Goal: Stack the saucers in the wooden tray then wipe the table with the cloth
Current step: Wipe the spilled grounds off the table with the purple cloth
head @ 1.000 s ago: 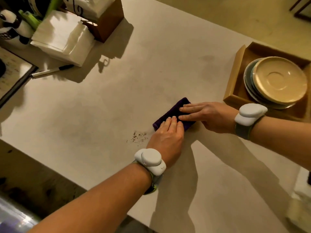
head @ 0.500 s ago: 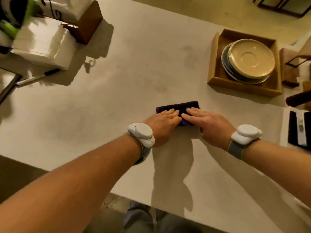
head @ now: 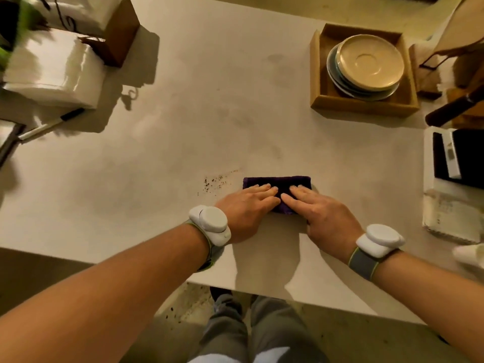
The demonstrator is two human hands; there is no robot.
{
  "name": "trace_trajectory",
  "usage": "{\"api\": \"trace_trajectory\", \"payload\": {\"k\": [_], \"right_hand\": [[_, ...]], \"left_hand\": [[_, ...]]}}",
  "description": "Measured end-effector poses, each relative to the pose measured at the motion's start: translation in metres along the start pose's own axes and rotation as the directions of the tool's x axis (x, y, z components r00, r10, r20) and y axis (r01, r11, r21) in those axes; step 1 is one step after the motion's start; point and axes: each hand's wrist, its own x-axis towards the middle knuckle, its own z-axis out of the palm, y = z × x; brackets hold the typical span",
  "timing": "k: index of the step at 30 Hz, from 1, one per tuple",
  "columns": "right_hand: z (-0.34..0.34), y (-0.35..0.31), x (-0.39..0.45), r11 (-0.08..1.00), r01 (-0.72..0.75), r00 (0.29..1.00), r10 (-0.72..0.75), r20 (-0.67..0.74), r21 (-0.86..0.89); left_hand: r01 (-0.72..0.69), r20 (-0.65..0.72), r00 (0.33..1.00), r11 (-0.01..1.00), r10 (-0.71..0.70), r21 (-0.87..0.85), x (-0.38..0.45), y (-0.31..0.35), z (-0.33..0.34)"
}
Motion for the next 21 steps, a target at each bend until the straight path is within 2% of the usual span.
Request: {"api": "trace_trajectory", "payload": {"k": [7, 16, 21], "right_hand": [[0.014, -0.023, -0.038, 0.998, -0.018, 0.998, 0.014, -0.06, -0.06], [0.03, -0.063, -0.096, 0.998, -0.026, 0.999, 0.023, -0.041, -0.063], [0.04, -0.084, -0.124, 0.997, -0.073, 0.997, 0.072, -0.028, -0.021]], "left_hand": [[-0.052, -0.022, 0.998, 0.998, 0.052, 0.025, -0.032, 0.015, 0.02], [-0.115, -0.068, 0.991, 0.993, 0.117, 0.04, -0.091, 0.046, 0.048], [-0.197, -0.072, 0.975, 0.969, 0.21, 0.152, -0.114, 0.054, 0.061]]}}
